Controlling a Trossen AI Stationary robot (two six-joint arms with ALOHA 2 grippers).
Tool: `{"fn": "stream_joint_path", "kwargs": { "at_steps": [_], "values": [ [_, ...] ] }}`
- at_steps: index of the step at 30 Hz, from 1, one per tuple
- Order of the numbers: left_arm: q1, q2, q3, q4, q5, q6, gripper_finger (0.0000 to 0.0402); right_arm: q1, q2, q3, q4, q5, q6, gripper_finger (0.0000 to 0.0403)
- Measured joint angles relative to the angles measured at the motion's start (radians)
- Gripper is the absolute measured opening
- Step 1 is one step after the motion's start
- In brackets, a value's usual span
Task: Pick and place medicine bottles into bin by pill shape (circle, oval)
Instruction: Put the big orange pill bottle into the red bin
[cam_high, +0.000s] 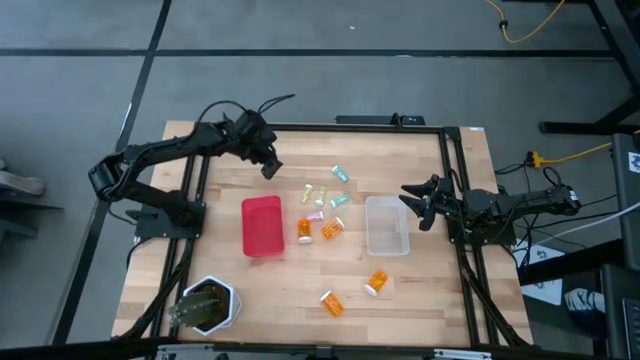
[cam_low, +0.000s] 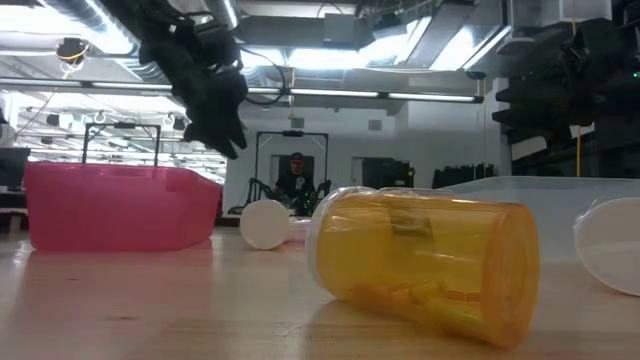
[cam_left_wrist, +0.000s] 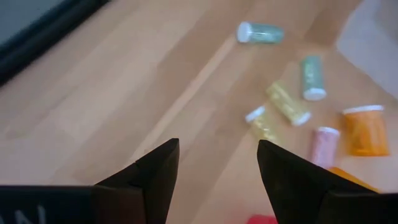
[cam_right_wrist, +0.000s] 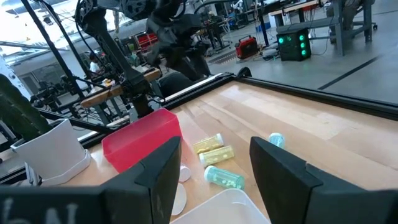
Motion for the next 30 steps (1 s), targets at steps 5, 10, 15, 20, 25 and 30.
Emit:
{"fn": "stream_joint_path", "kwargs": {
  "at_steps": [5,10,15,20,25,30],
  "values": [
    [-0.02,0.0,0.0,-0.014,-0.022,0.0,0.0212,0.0,0.0,0.0,0.123,-0.131,0.023,0.0194],
    [-0.037,0.0,0.0,-0.016,-0.023,0.0,0.0212,0.001,0.0,0.07,0.265,-0.366,-0.038,0.0194],
    [-0.054,0.0,0.0,-0.016,-0.023,0.0,0.0212,0.01,0.064,0.165,0.232,-0.452,-0.075,0.0194],
    [-0.063,-0.001,0.0,-0.016,-0.037,0.005,0.0212,0.039,0.207,0.263,0.169,-0.461,-0.078,0.0194],
    [-0.062,-0.001,0.0,-0.015,-0.06,0.019,0.0212,0.088,0.427,0.379,0.155,-0.462,-0.084,0.0194],
    [-0.062,-0.001,0.0,-0.015,-0.059,0.02,0.0212,0.165,0.66,0.589,-0.032,-0.464,-0.081,0.0194]
  ]
}}
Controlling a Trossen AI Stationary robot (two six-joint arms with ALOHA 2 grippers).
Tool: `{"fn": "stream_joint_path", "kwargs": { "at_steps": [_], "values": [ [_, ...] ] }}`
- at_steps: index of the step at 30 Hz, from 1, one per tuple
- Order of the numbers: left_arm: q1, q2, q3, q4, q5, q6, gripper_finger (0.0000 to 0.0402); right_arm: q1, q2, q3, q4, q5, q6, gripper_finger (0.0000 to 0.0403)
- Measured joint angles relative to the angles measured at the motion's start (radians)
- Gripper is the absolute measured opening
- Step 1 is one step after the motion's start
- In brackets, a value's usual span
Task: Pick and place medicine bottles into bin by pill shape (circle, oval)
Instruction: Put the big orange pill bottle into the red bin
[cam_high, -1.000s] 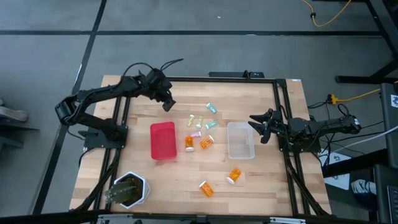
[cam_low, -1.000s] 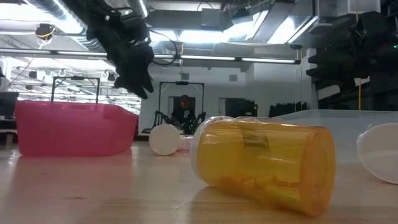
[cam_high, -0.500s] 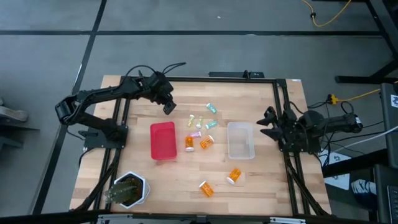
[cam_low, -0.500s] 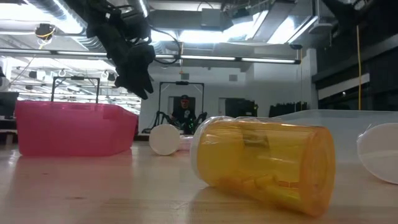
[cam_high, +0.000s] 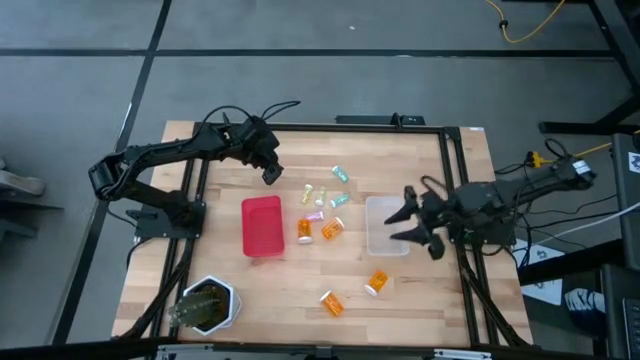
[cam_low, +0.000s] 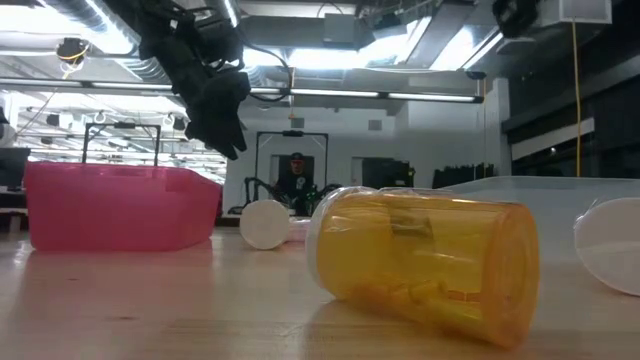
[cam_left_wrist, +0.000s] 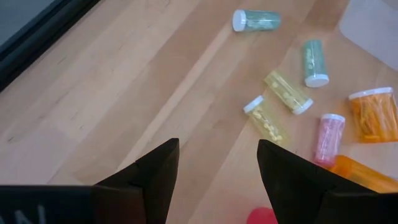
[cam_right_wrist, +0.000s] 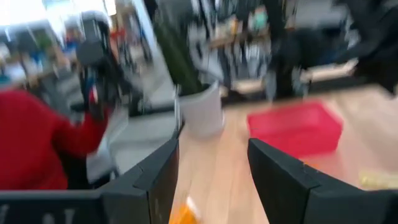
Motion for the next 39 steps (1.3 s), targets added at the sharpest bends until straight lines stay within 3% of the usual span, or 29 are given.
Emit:
{"fn": "stream_joint_path", "kwargs": {
  "at_steps": [8,14,22,29,33,39],
  "values": [
    [0.0,0.0,0.0,0.0,0.0,-0.001,0.0212,0.043,0.269,0.385,-0.569,0.034,0.197,0.0194],
    [-0.022,0.0,0.0,0.001,0.0,-0.001,0.0212,0.043,0.382,0.527,-0.87,-0.028,0.343,0.0194],
    [-0.062,0.0,0.0,0.01,0.001,-0.001,0.0212,0.043,0.477,0.529,-0.861,-0.102,0.231,0.0194],
    [-0.072,0.0,0.0,0.055,-0.005,-0.001,0.0212,0.043,0.564,0.528,-0.834,-0.244,0.183,0.0194],
    [-0.072,0.0,0.0,0.066,-0.006,-0.001,0.0212,0.04,0.612,0.528,-0.777,-0.186,0.157,0.0194],
    [-0.072,0.0,0.0,0.074,-0.006,0.0,0.0212,-0.016,0.677,0.528,-0.631,0.054,-0.028,0.0194]
  ]
}}
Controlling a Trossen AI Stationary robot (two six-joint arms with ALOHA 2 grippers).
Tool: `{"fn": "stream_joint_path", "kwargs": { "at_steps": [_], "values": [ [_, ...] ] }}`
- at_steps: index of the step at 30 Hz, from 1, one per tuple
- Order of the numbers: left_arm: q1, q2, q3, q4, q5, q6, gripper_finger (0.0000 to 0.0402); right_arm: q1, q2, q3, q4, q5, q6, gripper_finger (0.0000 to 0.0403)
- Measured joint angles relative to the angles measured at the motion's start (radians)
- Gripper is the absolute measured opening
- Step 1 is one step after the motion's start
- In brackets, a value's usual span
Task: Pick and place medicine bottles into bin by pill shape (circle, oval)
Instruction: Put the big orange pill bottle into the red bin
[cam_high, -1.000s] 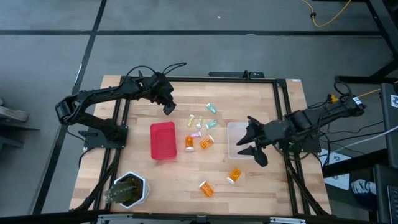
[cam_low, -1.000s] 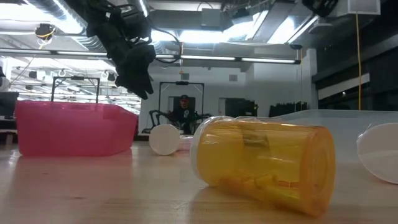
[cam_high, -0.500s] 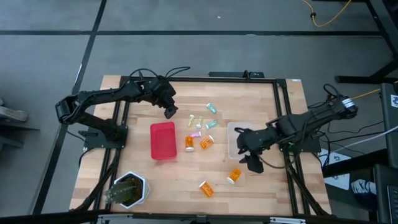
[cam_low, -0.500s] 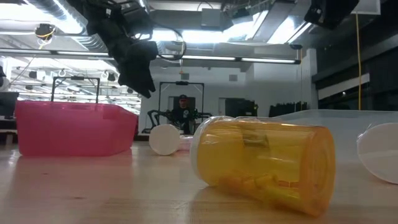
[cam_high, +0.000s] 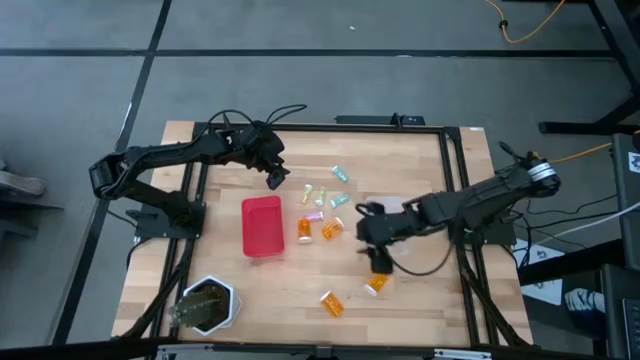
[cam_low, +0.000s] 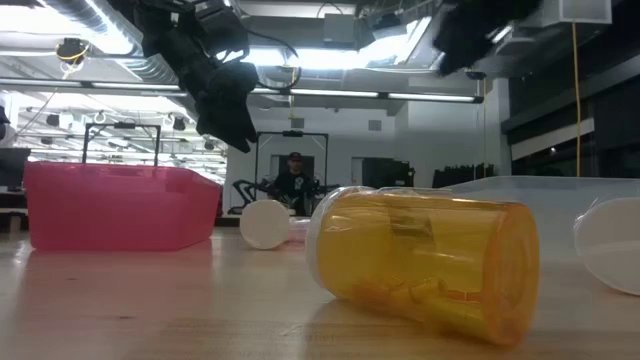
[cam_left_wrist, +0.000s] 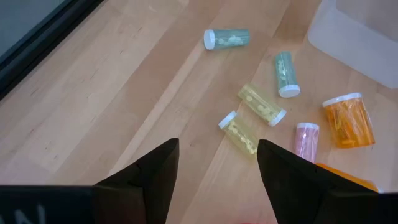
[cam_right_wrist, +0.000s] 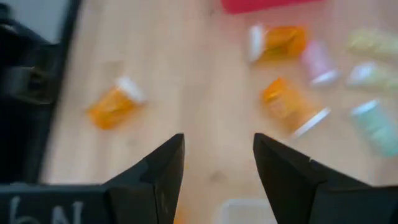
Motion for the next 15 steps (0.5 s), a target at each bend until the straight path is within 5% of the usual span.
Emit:
{"fn": "stream_joint_path", "kwargs": {
  "at_steps": [15],
  "values": [
    [0.0,0.0,0.0,0.0,0.0,0.0,0.0212,-0.208,0.211,0.0,0.159,0.037,-0.376,0.0194]
  ]
}}
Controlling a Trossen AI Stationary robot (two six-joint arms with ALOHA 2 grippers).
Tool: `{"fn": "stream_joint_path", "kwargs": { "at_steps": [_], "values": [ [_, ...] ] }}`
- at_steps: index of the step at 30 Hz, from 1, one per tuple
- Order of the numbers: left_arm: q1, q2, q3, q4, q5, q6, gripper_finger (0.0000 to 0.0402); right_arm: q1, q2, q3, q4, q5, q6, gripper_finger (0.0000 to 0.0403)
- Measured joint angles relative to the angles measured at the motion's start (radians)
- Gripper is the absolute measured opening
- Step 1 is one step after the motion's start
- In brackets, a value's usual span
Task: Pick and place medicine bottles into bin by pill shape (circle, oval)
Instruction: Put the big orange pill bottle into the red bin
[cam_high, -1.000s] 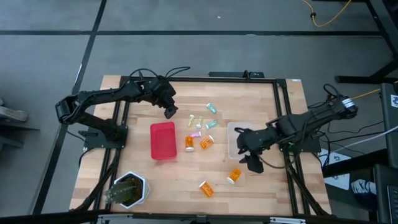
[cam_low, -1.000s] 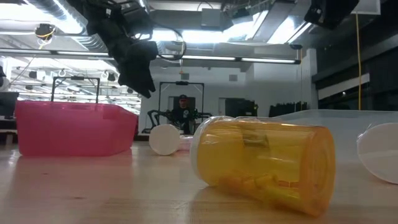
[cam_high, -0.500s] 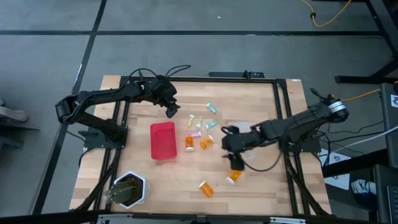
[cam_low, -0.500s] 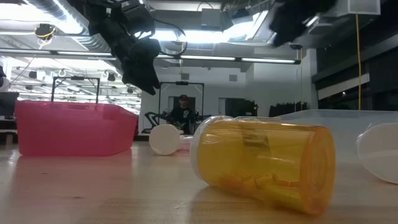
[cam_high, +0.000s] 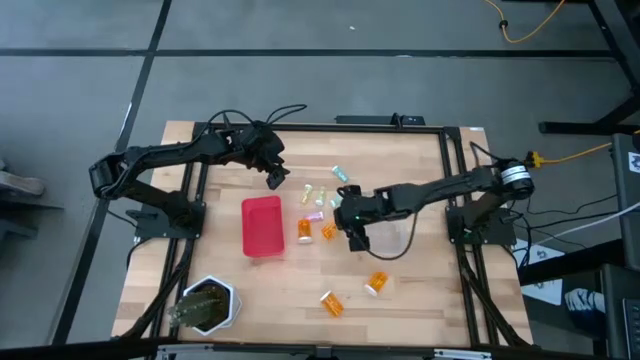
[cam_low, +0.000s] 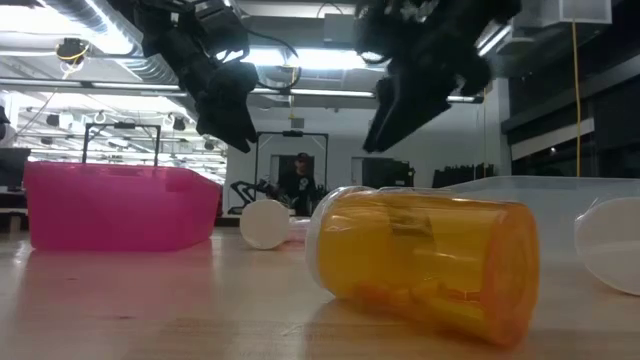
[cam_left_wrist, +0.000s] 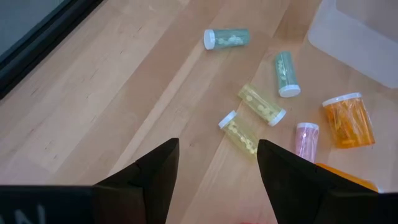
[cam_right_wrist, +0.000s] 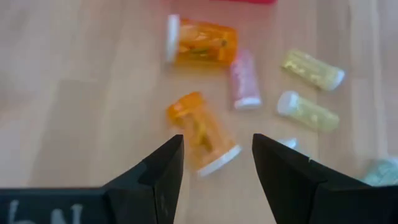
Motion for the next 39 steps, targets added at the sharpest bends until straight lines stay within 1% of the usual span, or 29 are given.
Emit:
{"fn": "stream_joint_path", "kwargs": {
  "at_steps": [4,7,12,14,16,21,25,29,31,33,39],
  "values": [
    [0.0,0.0,0.0,0.0,0.0,0.0,0.0212,-0.022,0.032,0.0,0.043,0.0,-0.019,0.0194],
    [0.0,0.0,0.0,0.0,0.0,0.0,0.0212,-0.031,0.04,0.0,0.044,-0.006,-0.006,0.0194],
    [0.0,0.0,0.0,0.0,0.0,0.0,0.0212,-0.046,0.061,0.0,0.066,-0.107,0.017,0.0194],
    [0.0,0.0,0.0,0.0,0.0,0.0,0.0212,-0.046,0.073,0.0,0.081,-0.129,0.017,0.0194],
    [0.0,0.0,0.0,0.0,0.0,0.0,0.0212,-0.045,0.088,0.0,0.098,-0.129,-0.01,0.0194],
    [0.0,0.0,0.0,0.0,0.0,0.0,0.0212,-0.045,0.1,0.0,0.192,-0.074,-0.147,0.0194],
    [0.0,0.0,0.0,0.0,0.0,0.0,0.0212,-0.045,0.098,0.0,0.217,-0.072,-0.171,0.0194],
    [0.0,0.0,0.0,0.0,0.0,0.0,0.0212,-0.045,0.099,0.0,0.238,-0.072,-0.16,0.0195],
    [0.0,0.0,0.0,0.0,0.0,0.0,0.0212,-0.045,0.103,0.0,0.238,-0.071,-0.113,0.0202],
    [0.0,0.0,0.0,0.0,0.0,0.0,0.0212,-0.045,0.106,0.0,0.233,-0.07,-0.084,0.0219],
    [0.0,0.0,0.0,0.0,0.0,0.0,0.0212,-0.045,0.119,0.0,0.243,-0.071,-0.064,0.0288]
  ]
}}
